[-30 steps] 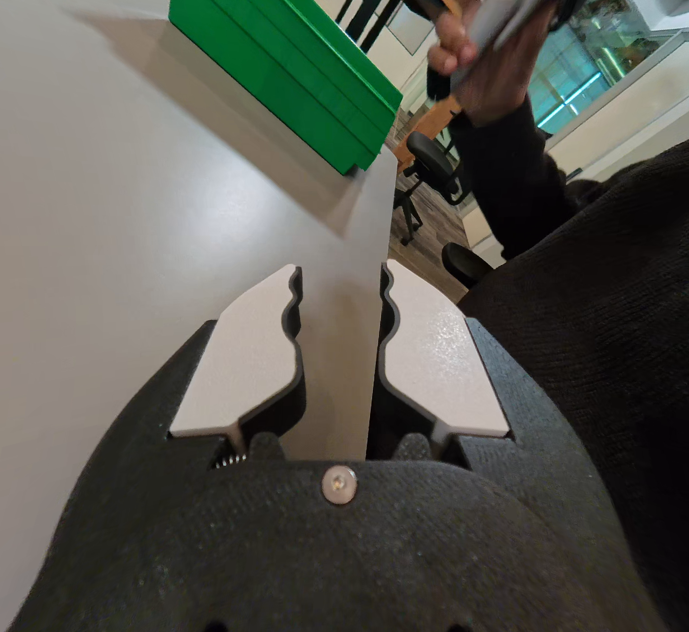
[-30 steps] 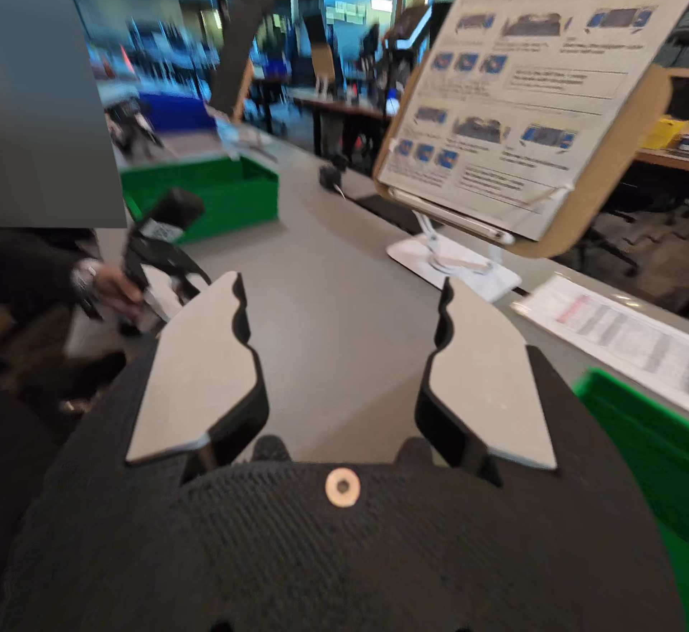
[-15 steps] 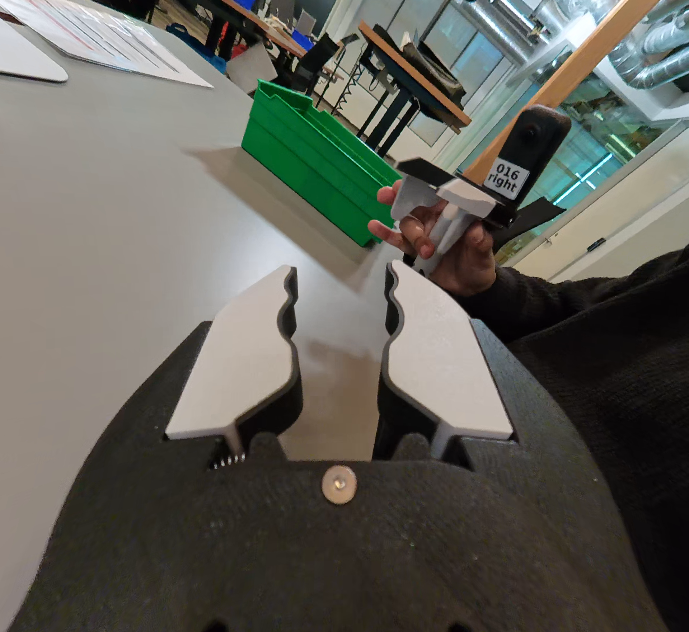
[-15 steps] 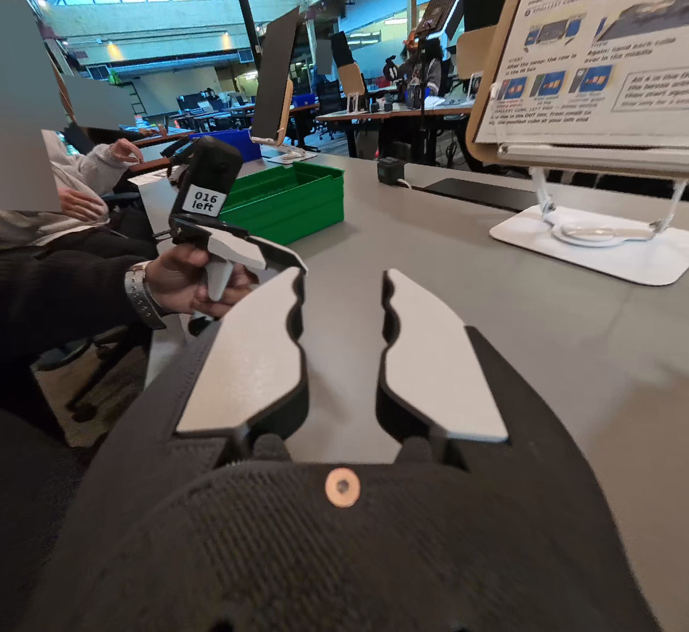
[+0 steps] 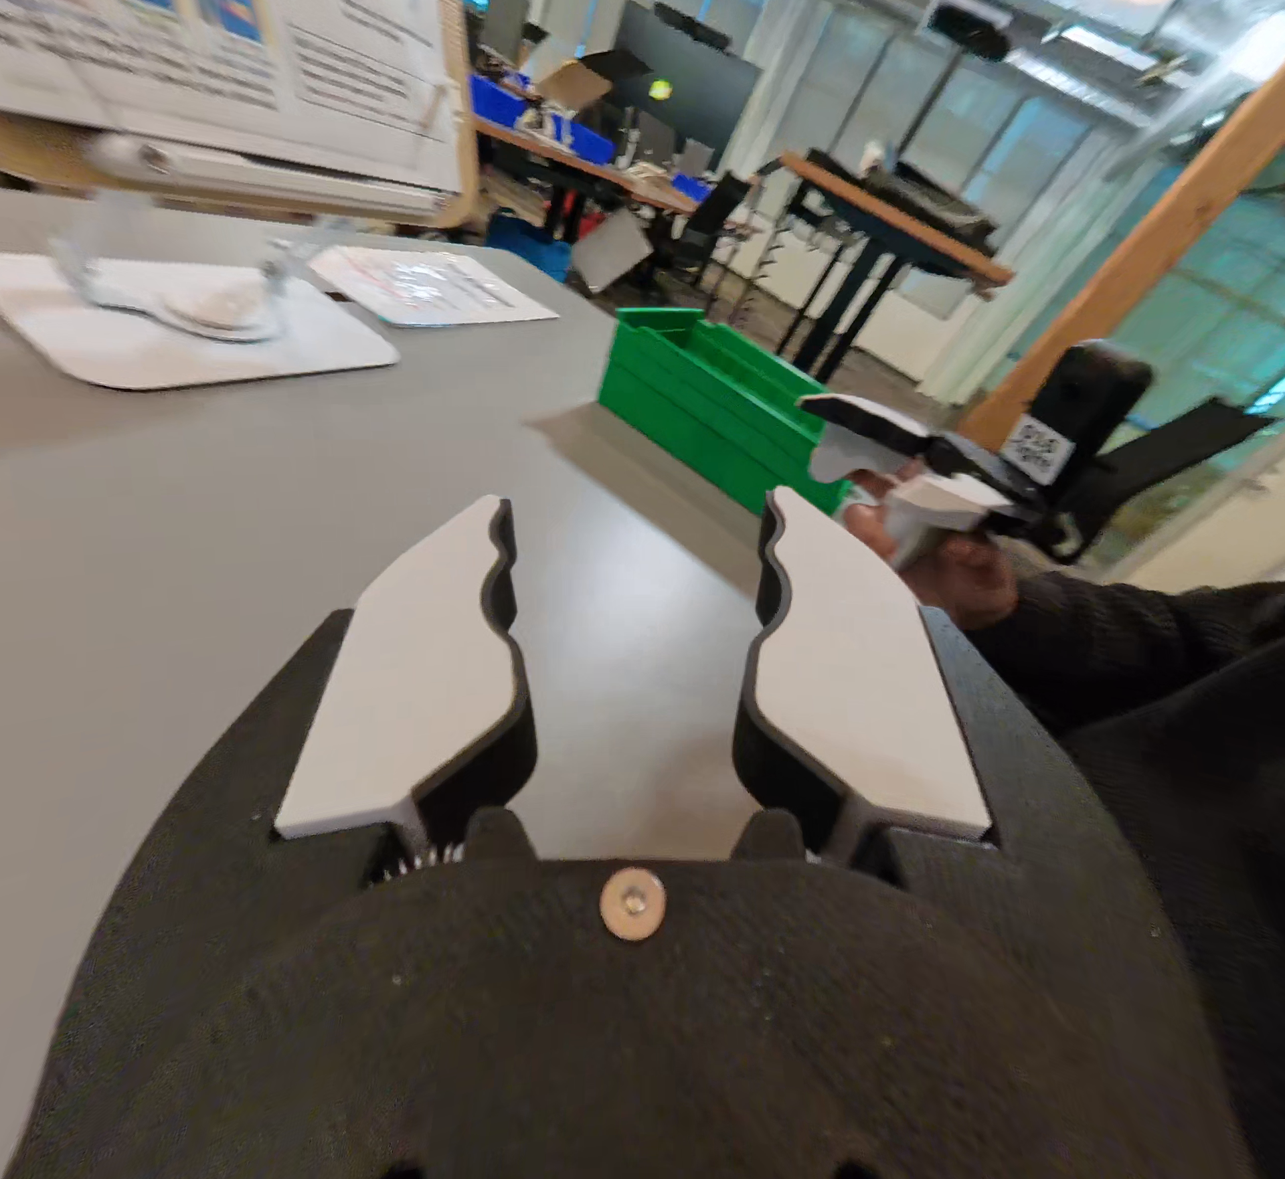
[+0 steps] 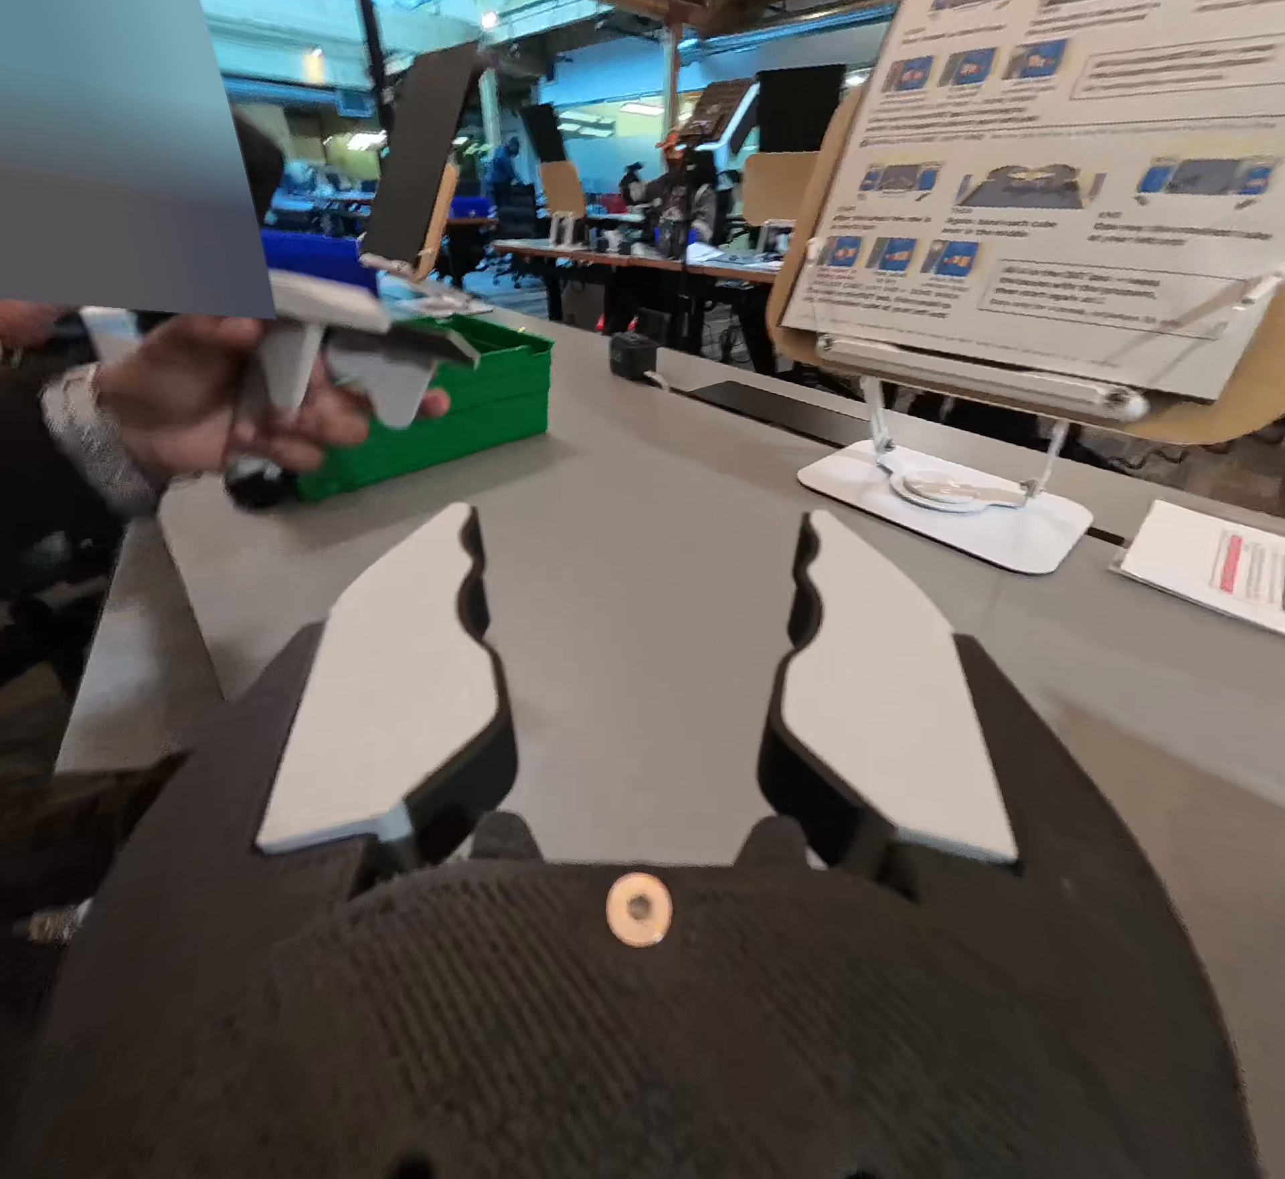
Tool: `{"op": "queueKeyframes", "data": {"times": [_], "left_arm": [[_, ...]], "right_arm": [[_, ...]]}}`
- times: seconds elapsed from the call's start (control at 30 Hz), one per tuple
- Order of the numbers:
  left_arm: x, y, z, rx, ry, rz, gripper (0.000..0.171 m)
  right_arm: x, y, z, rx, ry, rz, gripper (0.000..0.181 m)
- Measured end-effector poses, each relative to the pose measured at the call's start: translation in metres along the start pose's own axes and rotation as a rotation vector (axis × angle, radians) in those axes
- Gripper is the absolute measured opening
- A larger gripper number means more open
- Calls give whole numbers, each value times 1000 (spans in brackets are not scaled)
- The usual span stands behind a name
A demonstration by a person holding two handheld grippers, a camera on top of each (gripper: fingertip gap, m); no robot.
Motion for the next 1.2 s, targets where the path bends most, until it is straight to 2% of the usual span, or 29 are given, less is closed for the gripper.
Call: {"op": "queueKeyframes", "data": {"times": [0.03, 0.1, 0.27, 0.43, 0.57, 0.7, 0.8, 0.83, 0.93, 1.13, 1.2], "left_arm": [[-8, 4, 6, 28, 13, 45, 72], [-26, 13, 17, 86, 45, 126, 80], [-79, 31, 30, 225, 107, 409, 79], [-134, 53, 45, 417, 299, 671, 82], [-166, 80, 59, 626, 580, 787, 80], [-178, 113, 56, 909, 1037, 769, 64], [-178, 140, 43, 944, 1315, 682, 63], [-177, 149, 39, 920, 1377, 661, 62], [-173, 175, 33, 847, 1497, 601, 41], [-169, 213, 20, 800, 1844, 531, 47], [-168, 220, 18, 824, 1904, 523, 51]], "right_arm": [[0, 1, -1, -14, 16, 33, 97], [0, 1, -2, -5, 33, 77, 106], [-2, -3, 0, 74, -12, 117, 109], [-4, -6, 0, 8, -45, 66, 105], [2, -1, -5, 25, -18, 93, 104], [8, 4, -12, 40, 37, 132, 100], [11, 6, -14, 42, 54, 154, 98], [11, 7, -14, 39, 60, 160, 97], [10, 8, -13, 22, 62, 163, 95], [9, 8, -14, 26, 66, 183, 93], [9, 7, -14, 27, 66, 191, 93]]}}
Point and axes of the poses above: each gripper's, where its closed fingertips meet, x out along the fingers, z out of its top, y = z × x across the jaws, the point moved 10 cm from there along -x, back along the fingers, and after that the axes turned 1 degree about z, right-handed, at the moved point
